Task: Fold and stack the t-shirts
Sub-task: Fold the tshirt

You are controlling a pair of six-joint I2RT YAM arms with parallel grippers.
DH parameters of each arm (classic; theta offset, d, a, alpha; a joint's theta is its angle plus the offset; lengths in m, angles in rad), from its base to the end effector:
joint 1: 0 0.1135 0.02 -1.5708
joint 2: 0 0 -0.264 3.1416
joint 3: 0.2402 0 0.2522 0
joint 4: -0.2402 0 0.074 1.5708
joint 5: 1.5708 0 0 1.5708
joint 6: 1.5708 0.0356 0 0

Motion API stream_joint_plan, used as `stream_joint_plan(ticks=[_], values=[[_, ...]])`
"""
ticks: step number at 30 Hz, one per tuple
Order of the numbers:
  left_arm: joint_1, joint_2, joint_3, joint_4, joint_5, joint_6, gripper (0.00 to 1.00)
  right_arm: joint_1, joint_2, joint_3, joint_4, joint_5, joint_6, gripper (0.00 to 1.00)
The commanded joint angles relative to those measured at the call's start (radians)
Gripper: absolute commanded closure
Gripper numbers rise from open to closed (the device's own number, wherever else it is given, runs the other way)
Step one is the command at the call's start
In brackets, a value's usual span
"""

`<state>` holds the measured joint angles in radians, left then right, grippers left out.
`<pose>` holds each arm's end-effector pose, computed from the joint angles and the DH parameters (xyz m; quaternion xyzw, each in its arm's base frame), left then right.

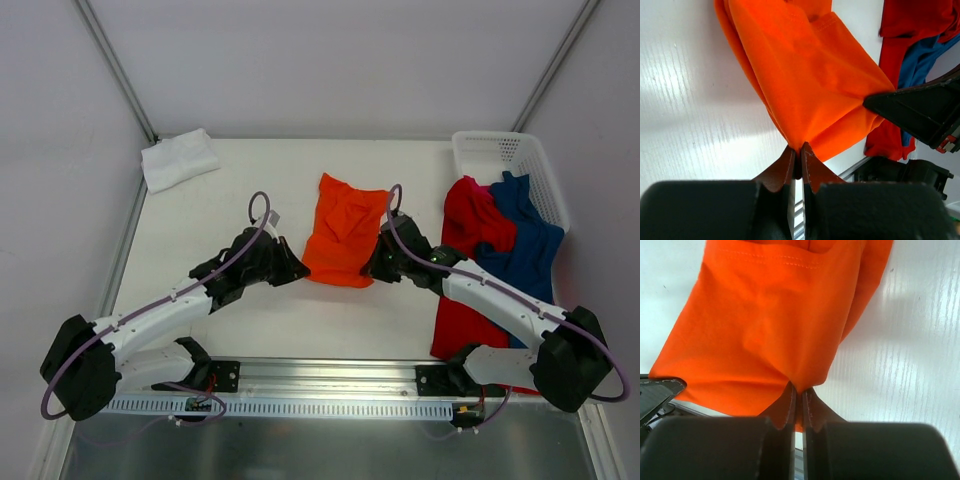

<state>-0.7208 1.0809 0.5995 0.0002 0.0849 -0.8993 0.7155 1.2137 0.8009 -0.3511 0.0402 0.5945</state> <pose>0.1766 -0.1592 0.2355 -0.0542 0.8530 -0.4001 0.3307 0.1936 0.1664 0.2417 -0.0477 0.9183 0.2244 0.3225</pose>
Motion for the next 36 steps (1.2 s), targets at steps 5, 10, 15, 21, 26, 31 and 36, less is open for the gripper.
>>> stream_joint_plan(ticks=[5,10,15,21,26,31,36], values=[[0.003,0.066,0.192,-0.086,-0.172,0.112,1.0,-0.005,0.055,0.148,-0.127,0.147,-0.042,0.99],[0.017,0.221,0.379,-0.083,-0.198,0.203,1.0,-0.031,0.161,0.299,-0.149,0.168,-0.104,0.99],[0.06,0.336,0.522,-0.08,-0.198,0.244,1.0,-0.083,0.294,0.429,-0.16,0.156,-0.166,1.0],[0.119,0.453,0.611,-0.063,-0.172,0.254,1.0,-0.155,0.418,0.544,-0.16,0.122,-0.197,0.99],[0.164,0.571,0.696,-0.045,-0.131,0.263,1.0,-0.214,0.529,0.632,-0.16,0.101,-0.211,0.99],[0.213,0.697,0.781,-0.035,-0.088,0.261,1.0,-0.274,0.616,0.699,-0.158,0.063,-0.216,0.99],[0.241,0.798,0.87,-0.026,-0.016,0.258,1.0,-0.315,0.71,0.783,-0.155,0.038,-0.219,0.99]])
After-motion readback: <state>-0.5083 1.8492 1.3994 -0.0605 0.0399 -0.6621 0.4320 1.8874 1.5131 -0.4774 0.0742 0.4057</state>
